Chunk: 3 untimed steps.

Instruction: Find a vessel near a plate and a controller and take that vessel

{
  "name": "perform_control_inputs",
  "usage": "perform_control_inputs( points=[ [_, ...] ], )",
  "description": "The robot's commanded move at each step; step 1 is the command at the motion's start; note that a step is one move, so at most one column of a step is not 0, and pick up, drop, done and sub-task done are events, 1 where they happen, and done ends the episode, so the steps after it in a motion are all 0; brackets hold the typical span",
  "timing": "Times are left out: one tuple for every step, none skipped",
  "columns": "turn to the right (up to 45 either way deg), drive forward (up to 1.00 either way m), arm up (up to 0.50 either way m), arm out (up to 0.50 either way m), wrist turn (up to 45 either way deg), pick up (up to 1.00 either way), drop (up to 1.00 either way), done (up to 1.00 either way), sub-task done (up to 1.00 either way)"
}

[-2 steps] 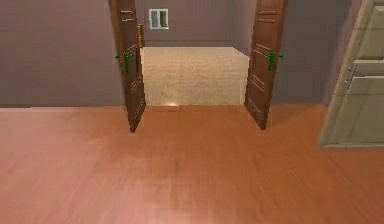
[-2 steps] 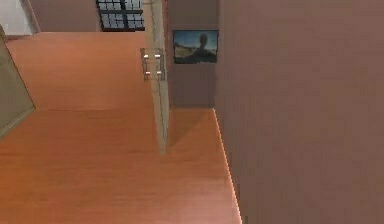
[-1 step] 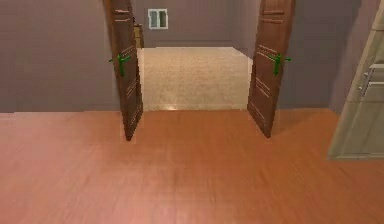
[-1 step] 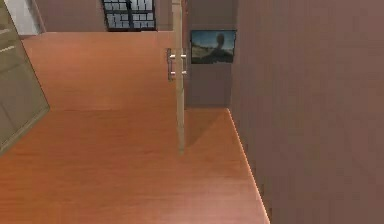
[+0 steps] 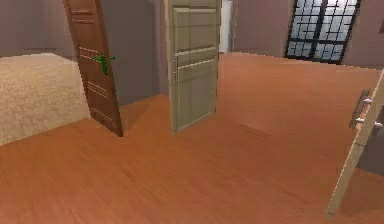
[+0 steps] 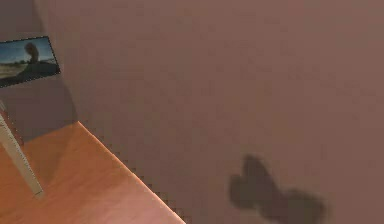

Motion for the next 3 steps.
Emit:
perform_control_inputs(
  points=[
    [12.0,0.0,0.0,0.0,0.0,0.0,0.0,0.0,0.0],
    [0.0,1.0,0.0,0.0,0.0,0.0,0.0,0.0,0.0],
    [3.0,0.0,0.0,0.0,0.0,0.0,0.0,0.0,0.0]
  ],
)
